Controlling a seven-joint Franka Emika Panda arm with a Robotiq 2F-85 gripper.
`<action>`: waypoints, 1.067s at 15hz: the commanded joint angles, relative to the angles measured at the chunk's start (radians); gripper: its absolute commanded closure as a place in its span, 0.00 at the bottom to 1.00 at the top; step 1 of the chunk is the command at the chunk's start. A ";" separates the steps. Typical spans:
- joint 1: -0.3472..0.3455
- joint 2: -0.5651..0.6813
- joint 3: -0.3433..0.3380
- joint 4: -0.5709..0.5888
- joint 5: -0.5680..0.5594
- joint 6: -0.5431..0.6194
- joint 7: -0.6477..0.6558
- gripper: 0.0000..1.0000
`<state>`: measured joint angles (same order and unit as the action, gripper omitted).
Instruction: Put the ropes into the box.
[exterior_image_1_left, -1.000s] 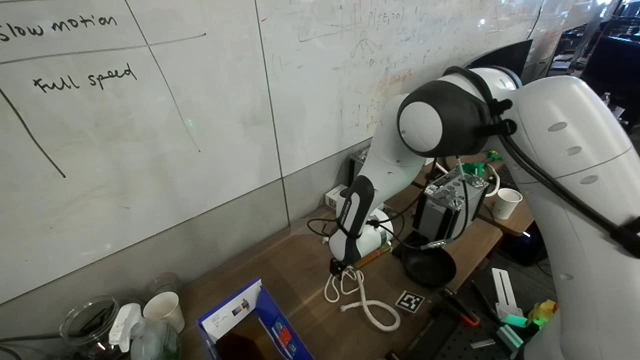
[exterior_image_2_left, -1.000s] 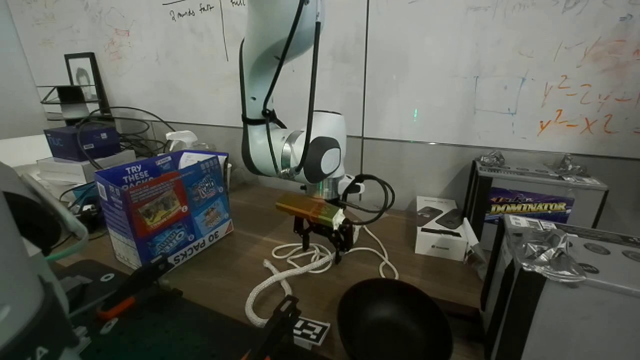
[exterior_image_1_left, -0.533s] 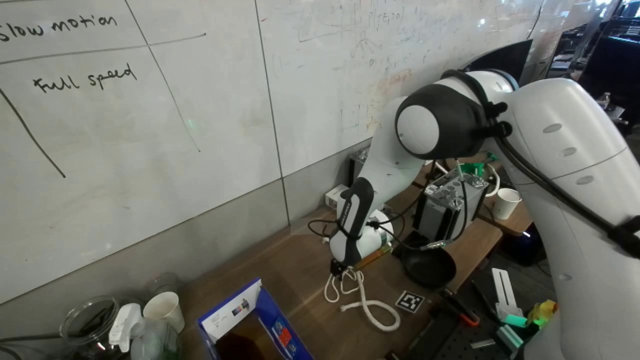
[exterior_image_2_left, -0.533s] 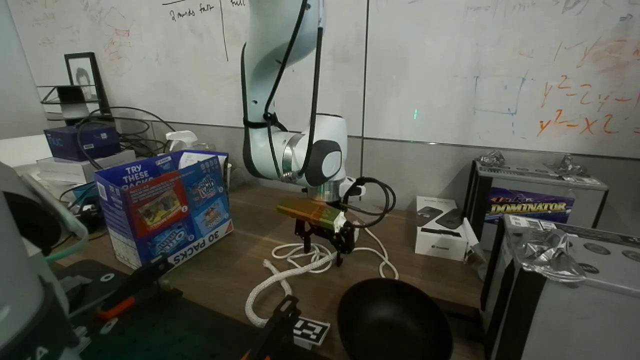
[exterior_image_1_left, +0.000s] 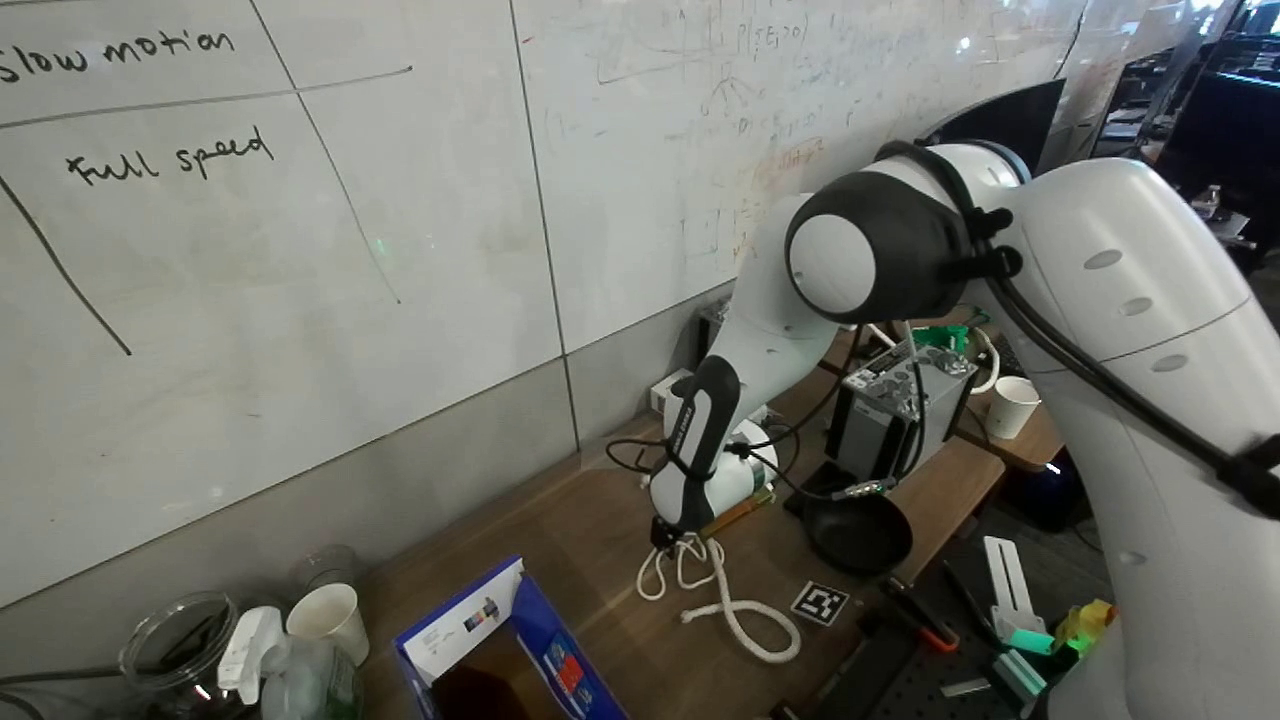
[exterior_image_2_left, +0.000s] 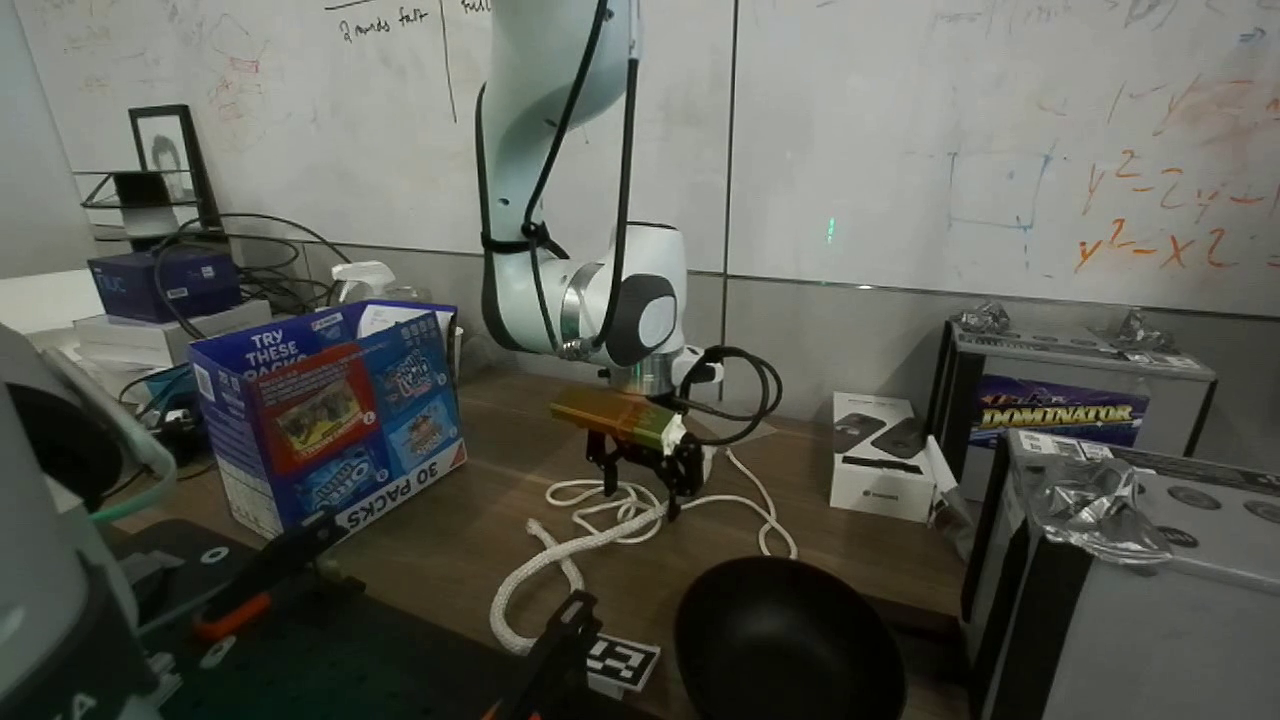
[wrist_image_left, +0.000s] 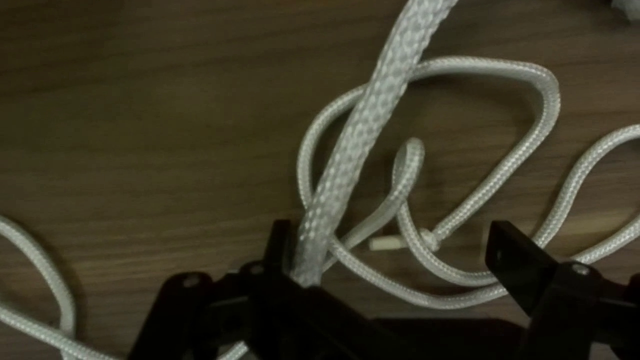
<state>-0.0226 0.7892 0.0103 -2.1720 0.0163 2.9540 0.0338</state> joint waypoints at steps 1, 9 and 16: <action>0.025 0.019 -0.024 0.023 0.005 0.015 0.016 0.00; 0.039 0.036 -0.048 0.031 0.002 0.013 0.020 0.00; 0.047 0.034 -0.055 0.032 0.001 0.014 0.023 0.00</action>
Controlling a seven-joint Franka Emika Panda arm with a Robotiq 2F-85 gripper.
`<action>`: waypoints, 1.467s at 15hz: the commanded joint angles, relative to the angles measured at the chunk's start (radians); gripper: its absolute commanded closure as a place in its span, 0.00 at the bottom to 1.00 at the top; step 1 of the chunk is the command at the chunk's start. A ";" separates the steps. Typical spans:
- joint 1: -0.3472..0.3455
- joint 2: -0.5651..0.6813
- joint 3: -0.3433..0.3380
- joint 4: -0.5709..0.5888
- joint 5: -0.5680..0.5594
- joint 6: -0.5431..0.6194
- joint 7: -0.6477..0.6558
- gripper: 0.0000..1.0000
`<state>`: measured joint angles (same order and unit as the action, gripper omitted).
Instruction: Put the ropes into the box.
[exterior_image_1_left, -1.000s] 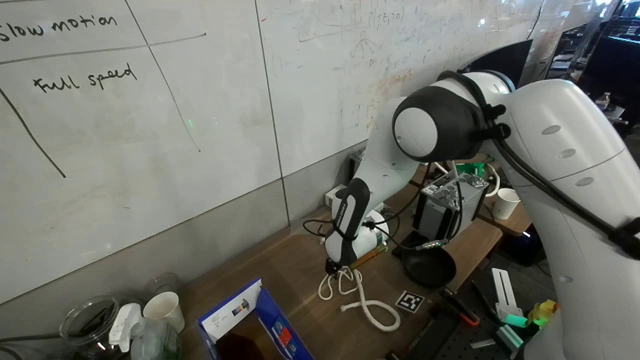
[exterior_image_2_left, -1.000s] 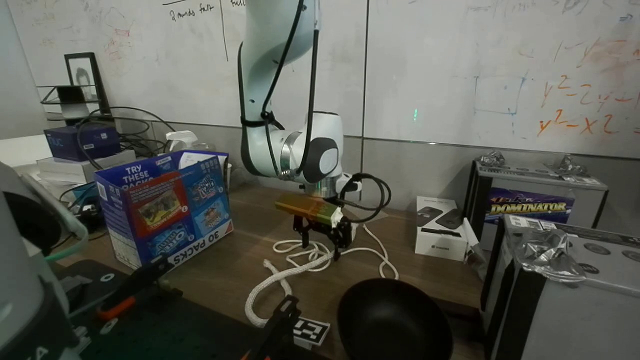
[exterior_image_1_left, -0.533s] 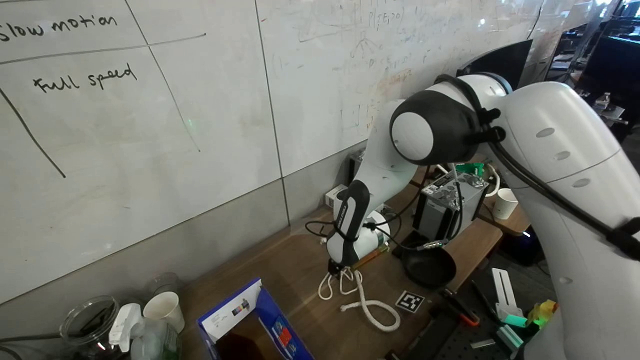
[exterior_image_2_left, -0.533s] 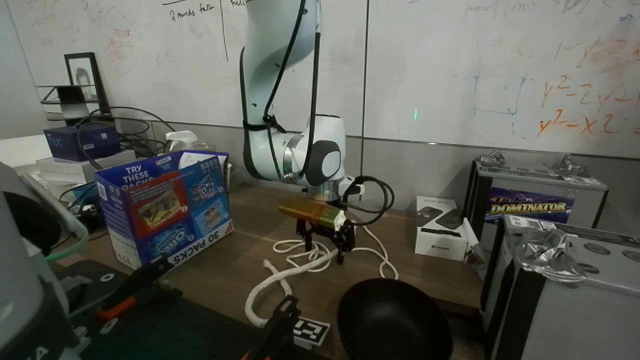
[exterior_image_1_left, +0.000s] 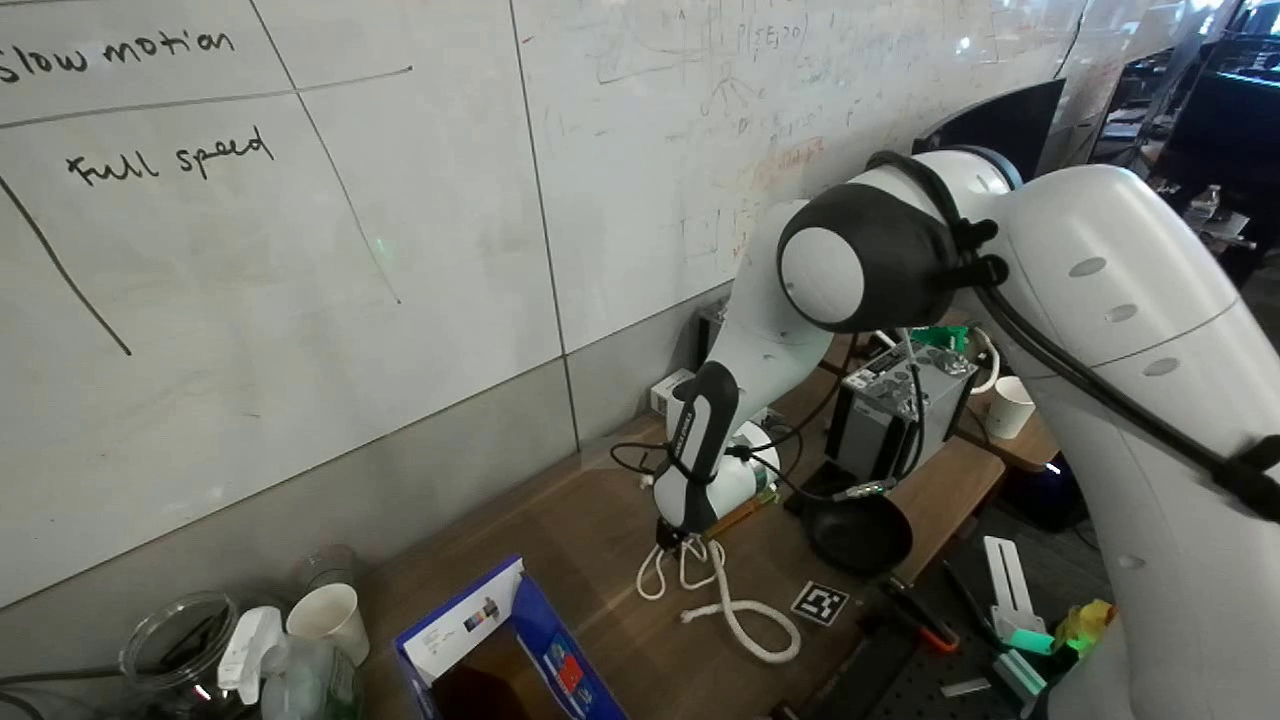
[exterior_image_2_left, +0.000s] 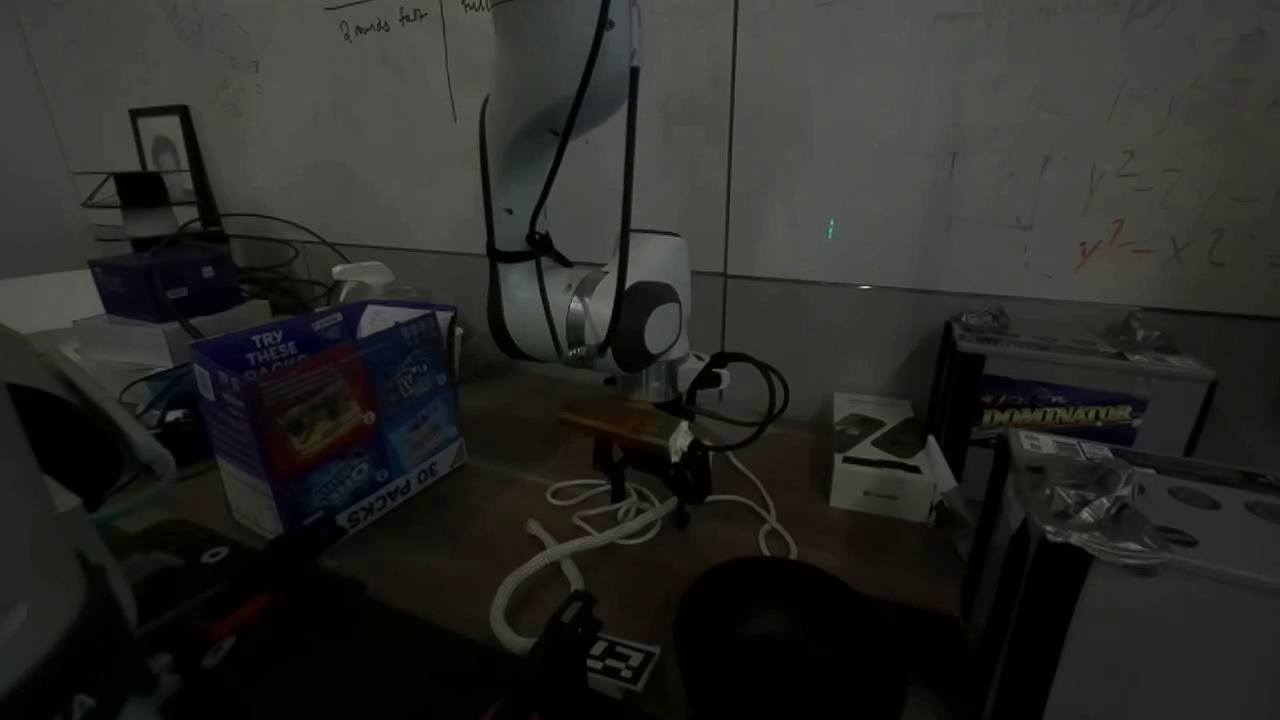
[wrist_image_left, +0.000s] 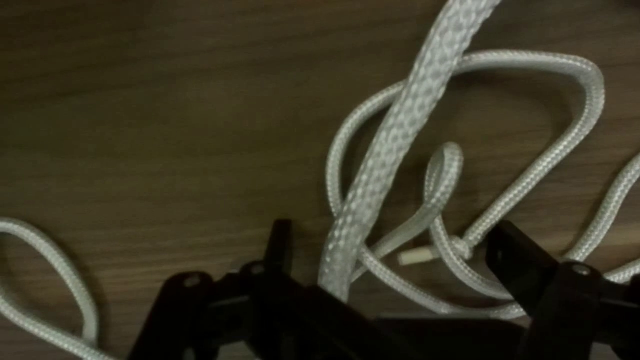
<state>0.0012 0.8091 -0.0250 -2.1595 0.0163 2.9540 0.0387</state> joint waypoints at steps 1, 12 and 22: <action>0.022 0.013 -0.019 0.019 0.002 0.014 0.019 0.00; 0.017 0.008 -0.020 0.023 -0.001 0.014 0.013 0.32; 0.006 -0.005 -0.041 0.065 -0.008 -0.045 0.003 0.98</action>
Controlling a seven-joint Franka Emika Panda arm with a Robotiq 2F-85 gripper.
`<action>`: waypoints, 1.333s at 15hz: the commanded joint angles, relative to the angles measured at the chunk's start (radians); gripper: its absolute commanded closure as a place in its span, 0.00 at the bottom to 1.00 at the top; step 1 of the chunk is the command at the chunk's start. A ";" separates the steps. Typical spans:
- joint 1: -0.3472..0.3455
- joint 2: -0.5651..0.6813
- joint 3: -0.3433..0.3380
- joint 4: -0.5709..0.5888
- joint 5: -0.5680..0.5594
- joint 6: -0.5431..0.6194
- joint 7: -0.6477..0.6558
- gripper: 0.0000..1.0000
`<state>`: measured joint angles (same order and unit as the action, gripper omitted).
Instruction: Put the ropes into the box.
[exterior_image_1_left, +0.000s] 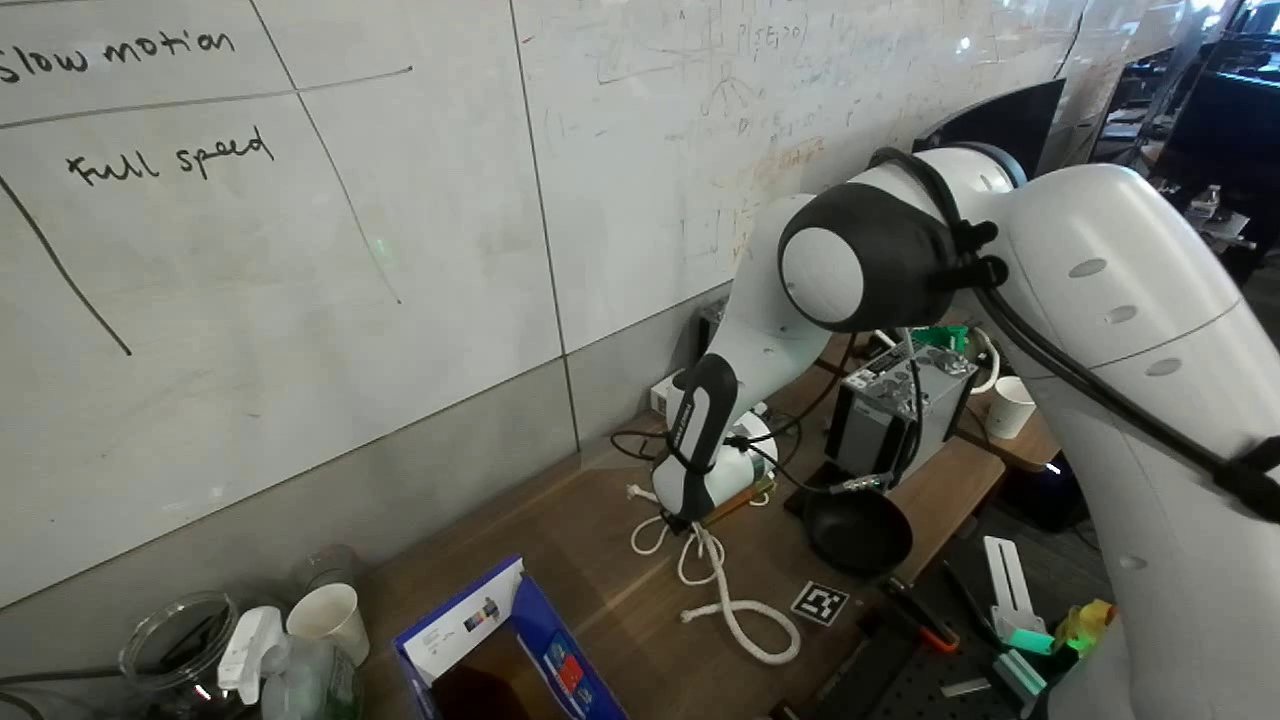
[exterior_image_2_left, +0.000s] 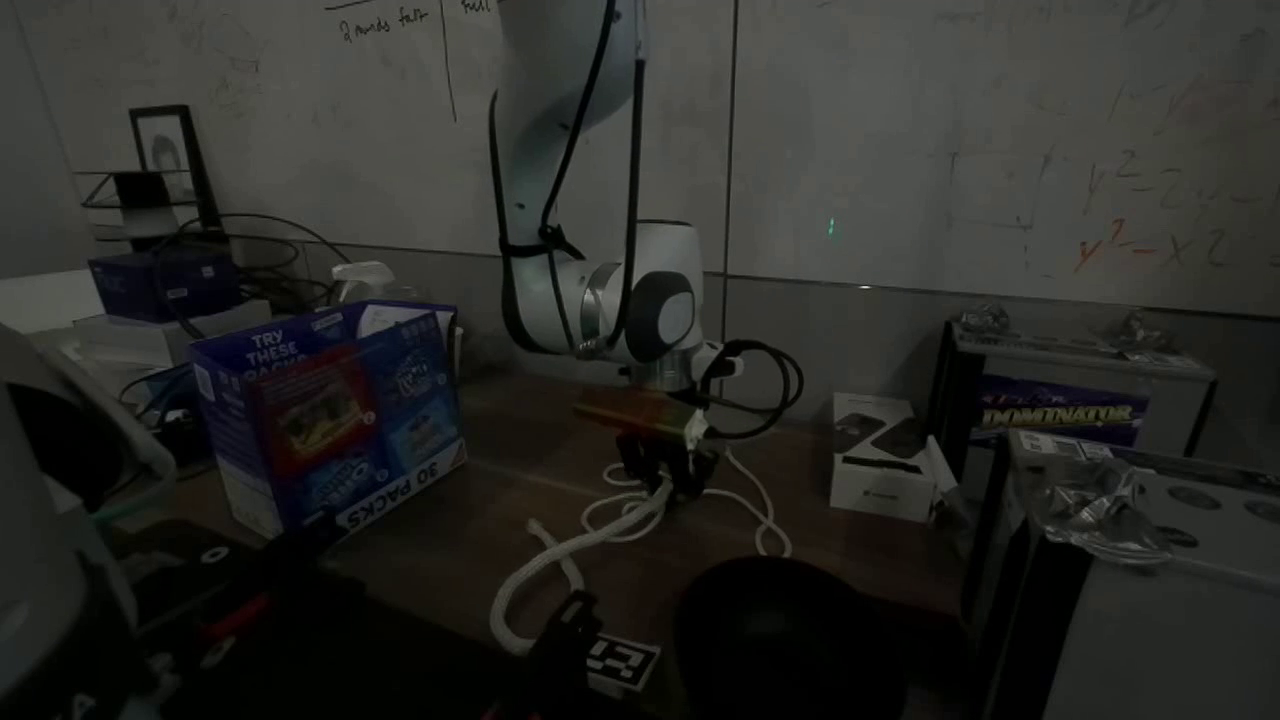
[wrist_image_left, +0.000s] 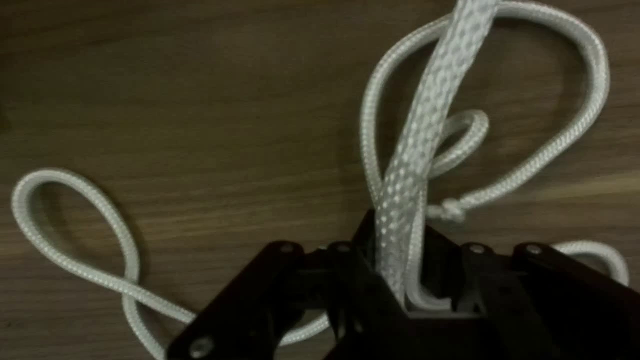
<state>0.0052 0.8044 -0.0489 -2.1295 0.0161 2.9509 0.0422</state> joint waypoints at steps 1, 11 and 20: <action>-0.008 -0.015 -0.016 0.044 -0.013 -0.073 -0.015 0.99; -0.158 -0.394 0.138 0.155 0.040 -0.755 -0.386 0.95; -0.030 -0.747 0.151 0.225 0.082 -1.051 -0.357 0.96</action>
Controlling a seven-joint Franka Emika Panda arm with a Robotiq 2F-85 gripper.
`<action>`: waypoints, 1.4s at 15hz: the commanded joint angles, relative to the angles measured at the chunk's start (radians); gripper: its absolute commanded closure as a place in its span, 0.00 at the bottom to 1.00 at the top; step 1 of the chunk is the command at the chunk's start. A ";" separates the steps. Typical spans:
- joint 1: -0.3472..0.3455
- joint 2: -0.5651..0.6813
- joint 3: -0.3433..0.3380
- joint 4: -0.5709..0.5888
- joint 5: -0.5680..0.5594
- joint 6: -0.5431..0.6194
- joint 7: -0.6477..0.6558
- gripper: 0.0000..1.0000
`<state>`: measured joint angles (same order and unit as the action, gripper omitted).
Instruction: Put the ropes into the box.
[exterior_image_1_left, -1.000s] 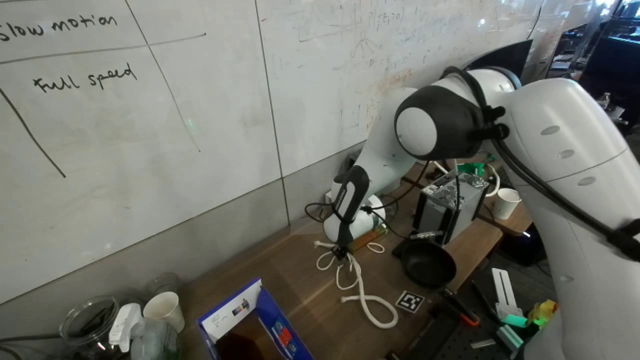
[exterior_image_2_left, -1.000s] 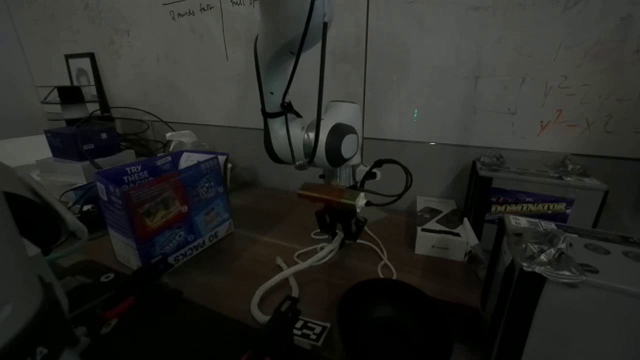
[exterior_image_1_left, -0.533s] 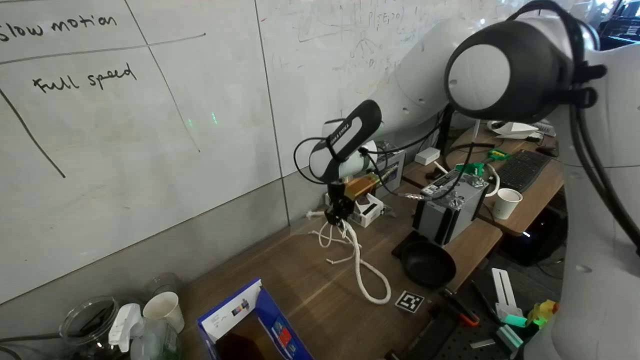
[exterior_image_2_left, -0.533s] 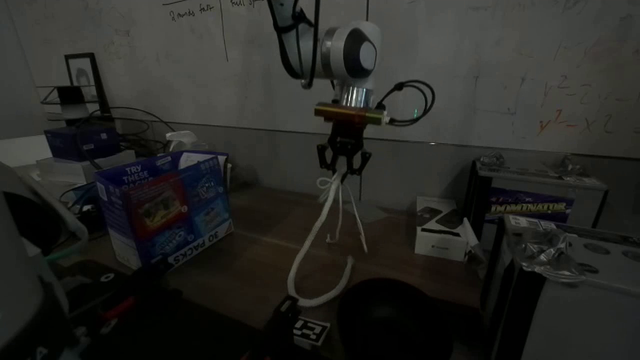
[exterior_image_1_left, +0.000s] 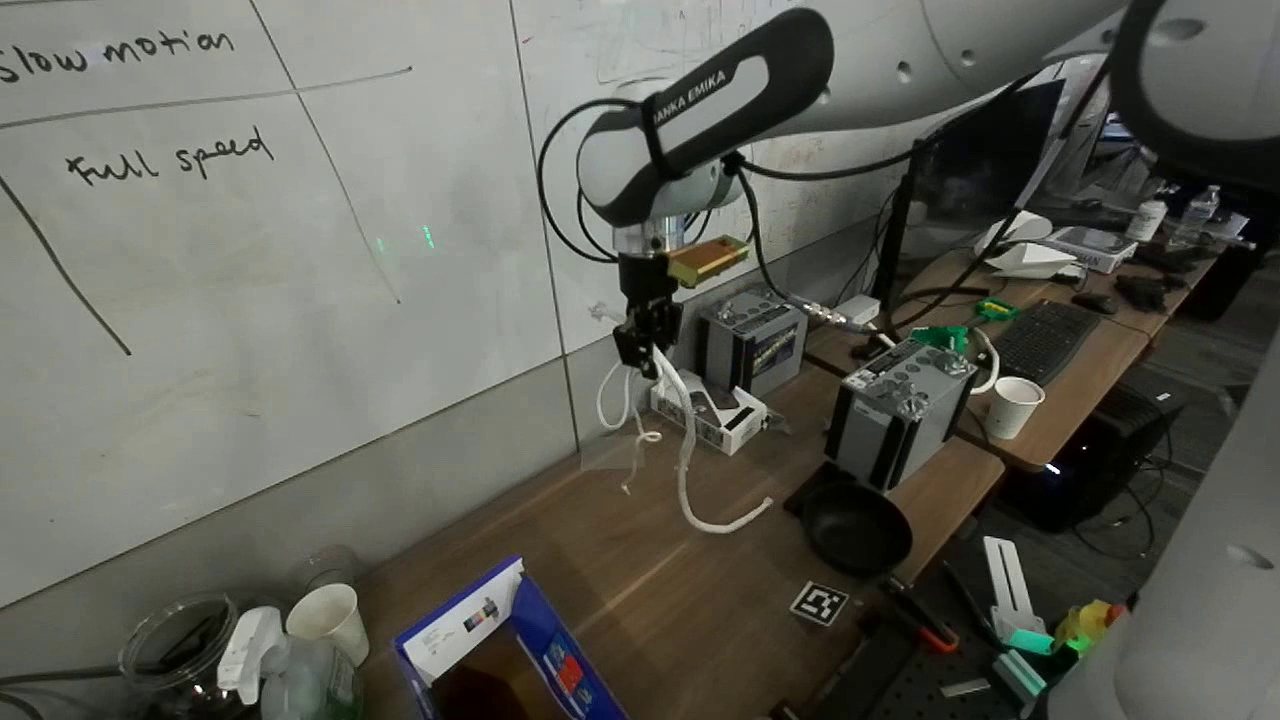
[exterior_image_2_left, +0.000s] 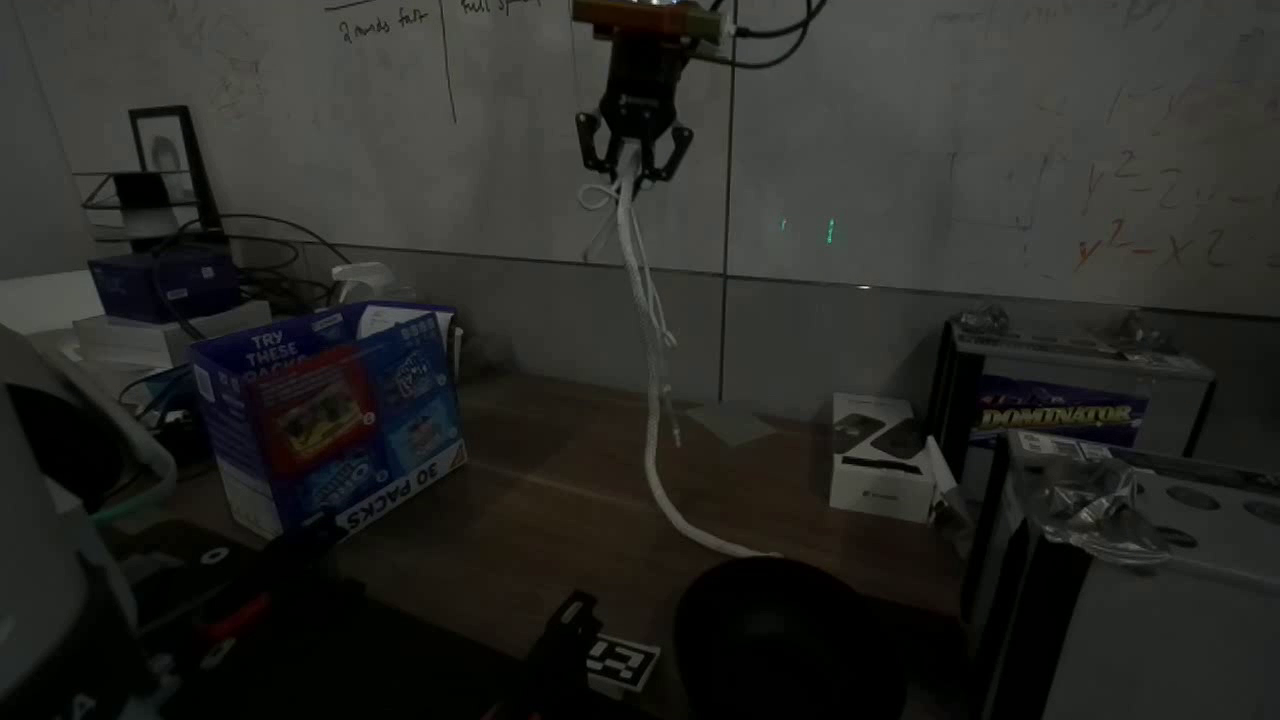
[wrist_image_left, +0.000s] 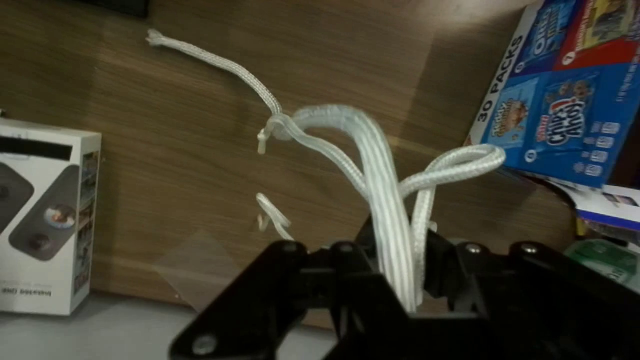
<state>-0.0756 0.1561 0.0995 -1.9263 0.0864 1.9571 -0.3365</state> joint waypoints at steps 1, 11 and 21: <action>0.074 -0.132 0.009 0.026 0.011 -0.068 0.036 0.96; 0.244 -0.350 0.073 0.125 0.044 -0.353 0.124 0.96; 0.364 -0.413 0.203 0.104 0.058 -0.323 0.288 0.96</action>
<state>0.2696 -0.2698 0.2803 -1.8141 0.1141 1.6010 -0.0856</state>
